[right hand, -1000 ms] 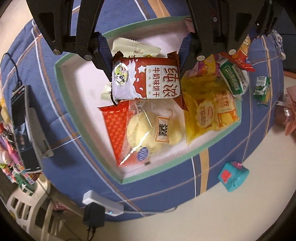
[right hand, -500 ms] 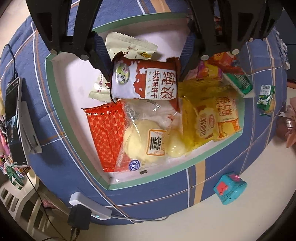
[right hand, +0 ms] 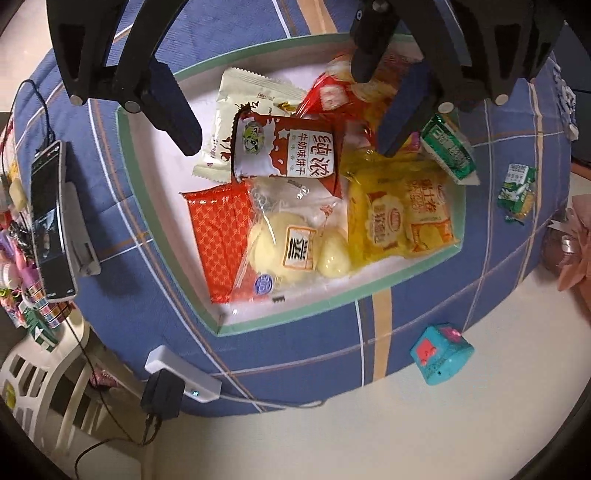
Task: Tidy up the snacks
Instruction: 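Lower both packs into the tray and open both grippers, then move the left tool to the clear cookie pack while the right approaches the green cookie box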
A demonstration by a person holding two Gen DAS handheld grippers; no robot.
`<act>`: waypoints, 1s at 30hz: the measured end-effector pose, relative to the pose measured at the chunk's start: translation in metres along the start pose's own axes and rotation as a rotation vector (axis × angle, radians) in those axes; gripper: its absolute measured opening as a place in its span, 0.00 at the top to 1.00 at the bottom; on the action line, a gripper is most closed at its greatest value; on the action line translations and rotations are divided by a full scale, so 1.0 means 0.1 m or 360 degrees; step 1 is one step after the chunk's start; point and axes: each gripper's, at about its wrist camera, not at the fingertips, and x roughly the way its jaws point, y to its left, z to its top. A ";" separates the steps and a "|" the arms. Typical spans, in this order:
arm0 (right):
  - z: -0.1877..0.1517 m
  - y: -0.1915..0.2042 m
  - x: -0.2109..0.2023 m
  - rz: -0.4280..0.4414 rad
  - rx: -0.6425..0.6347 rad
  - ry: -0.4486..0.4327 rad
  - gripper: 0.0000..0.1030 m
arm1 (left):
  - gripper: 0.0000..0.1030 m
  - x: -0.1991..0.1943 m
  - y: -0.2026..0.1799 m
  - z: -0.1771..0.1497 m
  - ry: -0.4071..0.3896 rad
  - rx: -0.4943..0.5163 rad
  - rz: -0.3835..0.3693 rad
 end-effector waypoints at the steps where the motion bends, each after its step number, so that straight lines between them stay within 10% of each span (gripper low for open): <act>1: 0.00 -0.01 -0.04 0.0001 0.0003 -0.0011 0.05 | 0.20 -0.03 0.02 0.01 -0.0013 -0.0012 0.0000; 26: -0.07 0.57 -0.14 0.0055 -0.0128 -0.0028 0.03 | 0.18 -0.35 2.05 -0.21 -0.0179 -0.0918 0.0391; 30: -0.11 0.76 -0.11 0.0071 -0.0167 -0.0017 0.02 | 0.05 -0.38 2.30 -0.29 -0.0184 -0.1027 0.0424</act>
